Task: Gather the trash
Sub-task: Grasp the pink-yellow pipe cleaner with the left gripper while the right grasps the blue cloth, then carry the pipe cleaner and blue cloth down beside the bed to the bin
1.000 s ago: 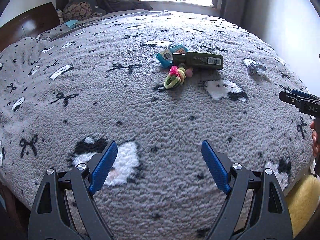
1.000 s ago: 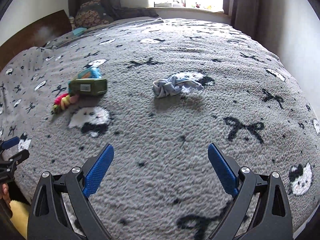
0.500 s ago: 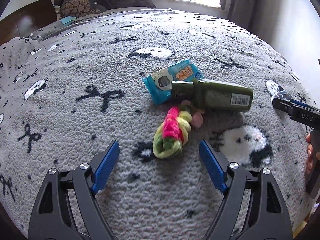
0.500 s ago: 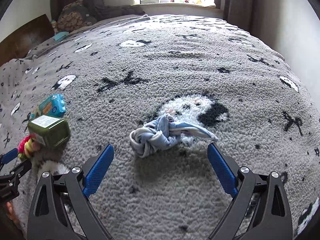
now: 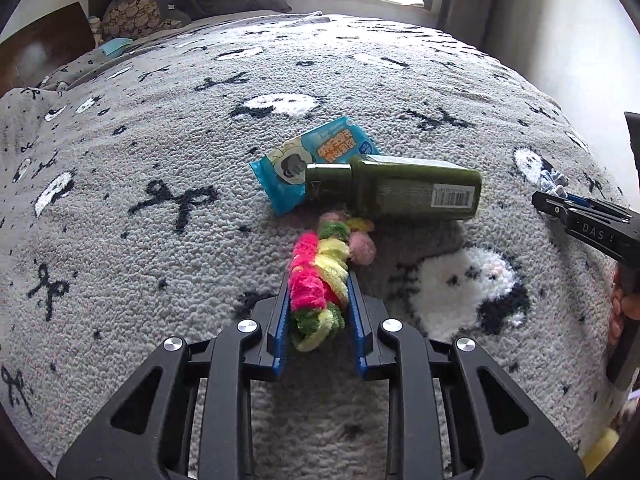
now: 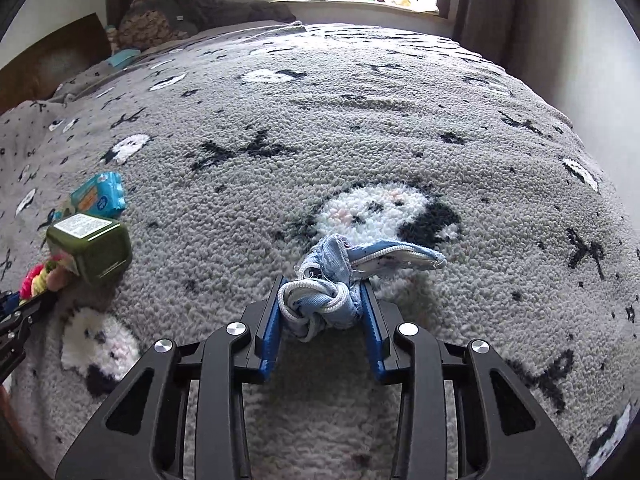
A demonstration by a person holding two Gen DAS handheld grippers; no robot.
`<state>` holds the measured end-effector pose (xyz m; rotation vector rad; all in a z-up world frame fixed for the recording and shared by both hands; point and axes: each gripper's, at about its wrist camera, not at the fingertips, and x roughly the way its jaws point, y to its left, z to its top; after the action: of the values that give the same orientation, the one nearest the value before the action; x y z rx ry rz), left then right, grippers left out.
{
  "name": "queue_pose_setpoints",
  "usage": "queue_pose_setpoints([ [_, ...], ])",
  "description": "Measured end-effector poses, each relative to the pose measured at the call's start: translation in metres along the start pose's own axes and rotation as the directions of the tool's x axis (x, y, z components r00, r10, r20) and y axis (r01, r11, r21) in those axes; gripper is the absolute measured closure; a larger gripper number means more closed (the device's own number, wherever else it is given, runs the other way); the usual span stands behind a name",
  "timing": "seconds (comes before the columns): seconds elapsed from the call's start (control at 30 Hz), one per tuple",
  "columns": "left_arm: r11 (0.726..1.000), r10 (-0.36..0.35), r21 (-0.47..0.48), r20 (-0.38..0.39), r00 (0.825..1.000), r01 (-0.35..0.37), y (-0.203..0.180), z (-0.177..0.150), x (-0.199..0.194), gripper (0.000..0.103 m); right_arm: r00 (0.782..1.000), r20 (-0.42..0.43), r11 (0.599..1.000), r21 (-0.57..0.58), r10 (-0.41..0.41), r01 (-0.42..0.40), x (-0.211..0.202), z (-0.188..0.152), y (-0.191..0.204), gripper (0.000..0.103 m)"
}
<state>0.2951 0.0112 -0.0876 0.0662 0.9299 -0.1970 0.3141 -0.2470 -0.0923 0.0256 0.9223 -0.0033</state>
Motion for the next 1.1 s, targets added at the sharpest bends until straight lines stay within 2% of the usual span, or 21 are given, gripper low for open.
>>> queue_pose_setpoints([
  [0.17,1.0,-0.016,0.026,0.009,1.0,0.016,-0.01,-0.018,-0.027,0.081,0.999,0.03,0.999,-0.031,0.026,-0.025,-0.033,-0.016,0.001,0.068],
  [0.57,0.991,-0.088,0.107,0.113,0.99,0.075,-0.052,-0.064,-0.121,0.08,0.978,0.165,0.987,-0.12,0.129,-0.11,-0.159,-0.054,0.011,0.068],
  [0.77,0.984,-0.122,0.149,0.163,0.979,0.098,-0.068,-0.096,-0.161,0.08,0.958,0.216,0.97,-0.194,0.187,-0.146,-0.212,-0.095,0.023,0.068],
  [0.97,0.975,-0.155,0.181,0.159,0.975,0.125,-0.077,-0.135,-0.178,0.08,0.936,0.261,0.953,-0.252,0.236,-0.17,-0.249,-0.145,0.033,0.068],
  [1.1,0.971,-0.178,0.186,0.147,0.973,0.15,-0.079,-0.16,-0.185,0.08,0.929,0.27,0.947,-0.265,0.252,-0.18,-0.262,-0.178,0.035,0.068],
])
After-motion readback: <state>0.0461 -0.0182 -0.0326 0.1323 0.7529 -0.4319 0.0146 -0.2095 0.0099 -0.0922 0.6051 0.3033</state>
